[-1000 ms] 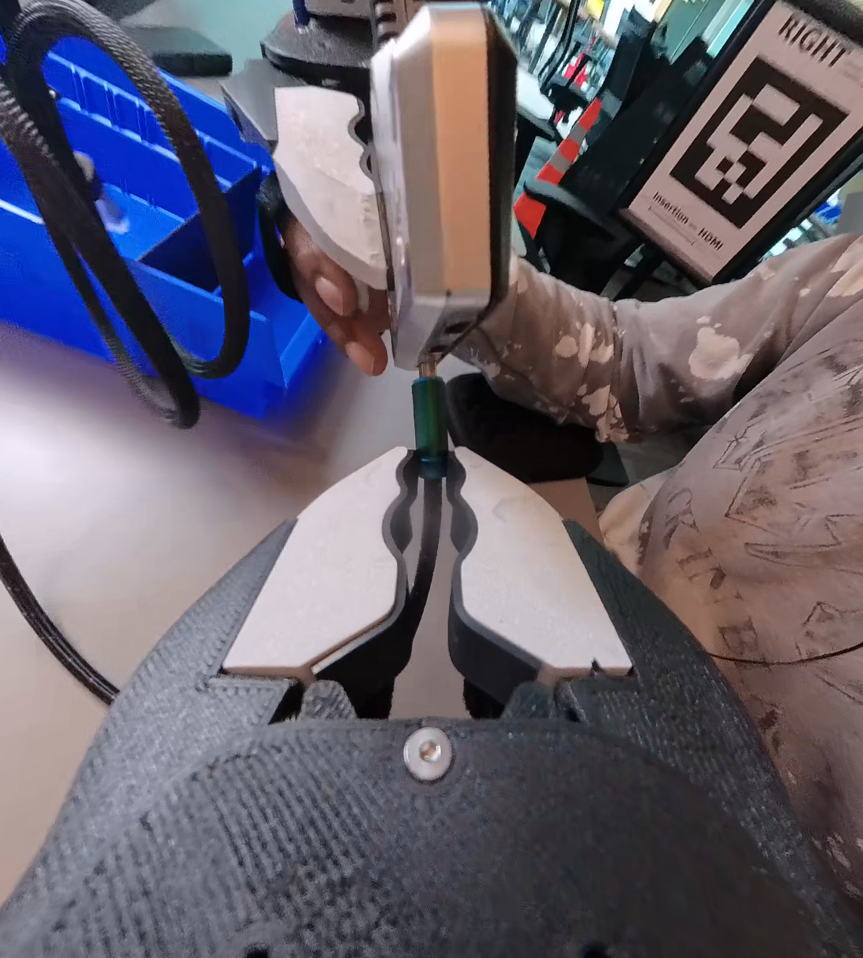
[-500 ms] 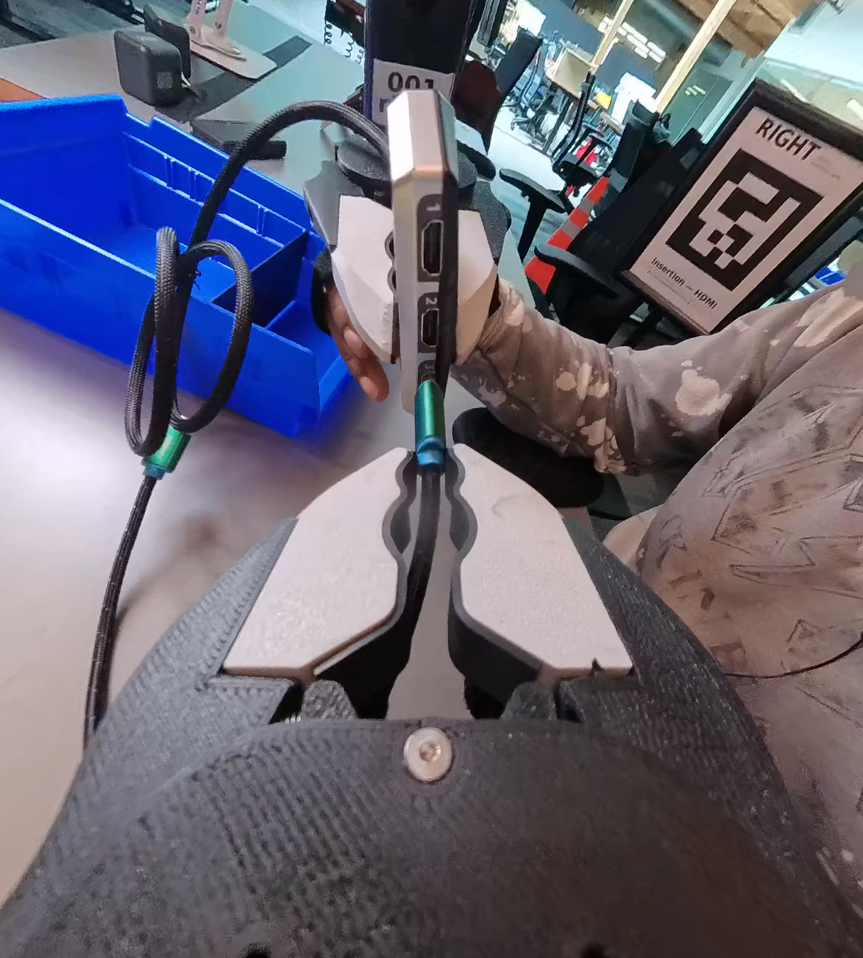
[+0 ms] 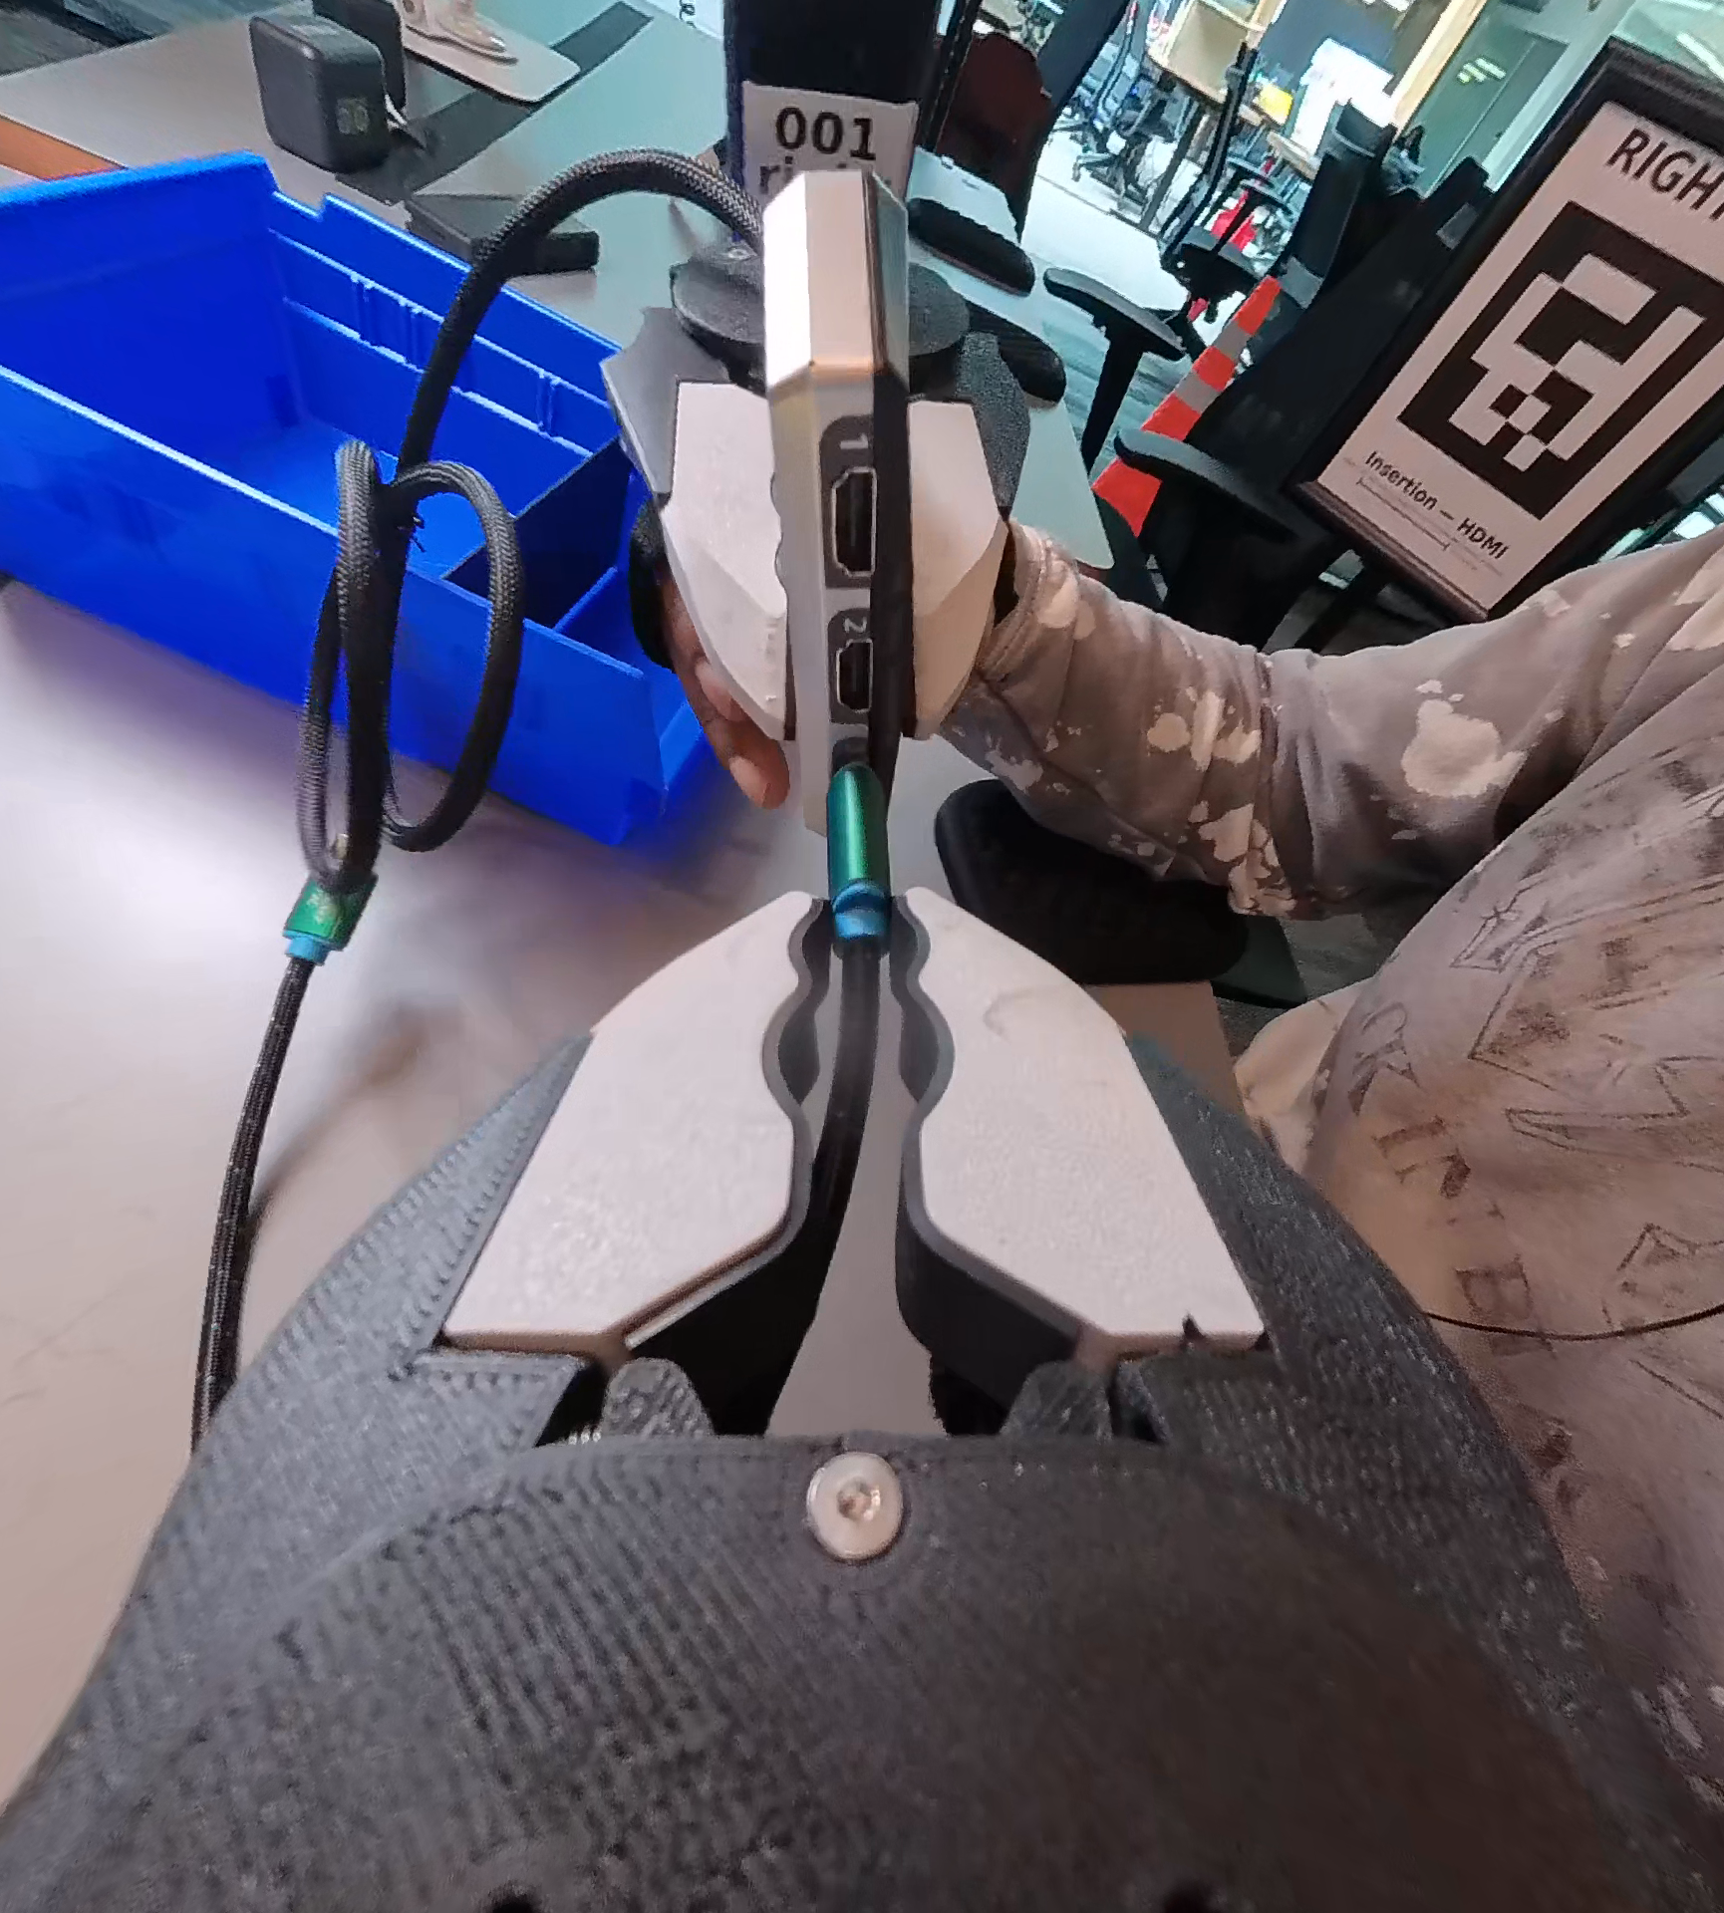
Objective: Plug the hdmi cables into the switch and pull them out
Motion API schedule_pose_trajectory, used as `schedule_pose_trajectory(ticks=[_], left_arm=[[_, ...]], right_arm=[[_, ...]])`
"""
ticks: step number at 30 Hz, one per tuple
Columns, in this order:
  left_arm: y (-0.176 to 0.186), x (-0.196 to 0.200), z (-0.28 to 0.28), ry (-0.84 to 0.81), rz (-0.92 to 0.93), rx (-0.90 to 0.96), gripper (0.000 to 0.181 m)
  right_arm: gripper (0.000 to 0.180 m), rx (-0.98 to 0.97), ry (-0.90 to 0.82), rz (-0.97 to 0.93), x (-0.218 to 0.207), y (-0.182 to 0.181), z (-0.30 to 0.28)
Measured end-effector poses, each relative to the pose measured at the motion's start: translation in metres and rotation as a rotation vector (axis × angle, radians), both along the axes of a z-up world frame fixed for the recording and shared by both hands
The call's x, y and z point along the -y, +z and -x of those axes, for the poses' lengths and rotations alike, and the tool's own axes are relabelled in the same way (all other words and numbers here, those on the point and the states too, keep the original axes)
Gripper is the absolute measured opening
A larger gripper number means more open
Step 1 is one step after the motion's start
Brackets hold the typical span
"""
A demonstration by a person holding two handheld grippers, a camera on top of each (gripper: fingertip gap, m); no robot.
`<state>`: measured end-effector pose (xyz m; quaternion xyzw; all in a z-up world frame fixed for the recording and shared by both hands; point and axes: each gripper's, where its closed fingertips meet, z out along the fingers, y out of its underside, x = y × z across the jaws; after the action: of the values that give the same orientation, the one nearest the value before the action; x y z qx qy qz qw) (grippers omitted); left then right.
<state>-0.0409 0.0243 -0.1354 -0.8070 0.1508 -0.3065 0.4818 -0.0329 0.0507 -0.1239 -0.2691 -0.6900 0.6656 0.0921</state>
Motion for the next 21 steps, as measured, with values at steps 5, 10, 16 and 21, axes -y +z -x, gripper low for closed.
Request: schedule_pose_trajectory(ticks=[5,10,16,21], left_arm=[[0.006,0.001,0.005,0.022,-0.042,-0.018,0.011],[0.003,0.005,0.002,0.006,-0.061,-0.127,0.012],[0.045,0.024,0.052,0.239,-0.180,-0.187,0.023],[0.040,0.076,0.184,0.662,0.011,-0.491,0.024]], right_arm=[[0.027,-0.066,-0.060,0.047,-0.005,0.013,0.006],[0.024,-0.069,-0.023,0.036,-0.003,0.014,-0.001],[0.024,-0.074,-0.039,0.013,-0.010,0.021,-0.007],[0.024,-0.077,-0.040,0.015,-0.017,0.025,-0.011]])
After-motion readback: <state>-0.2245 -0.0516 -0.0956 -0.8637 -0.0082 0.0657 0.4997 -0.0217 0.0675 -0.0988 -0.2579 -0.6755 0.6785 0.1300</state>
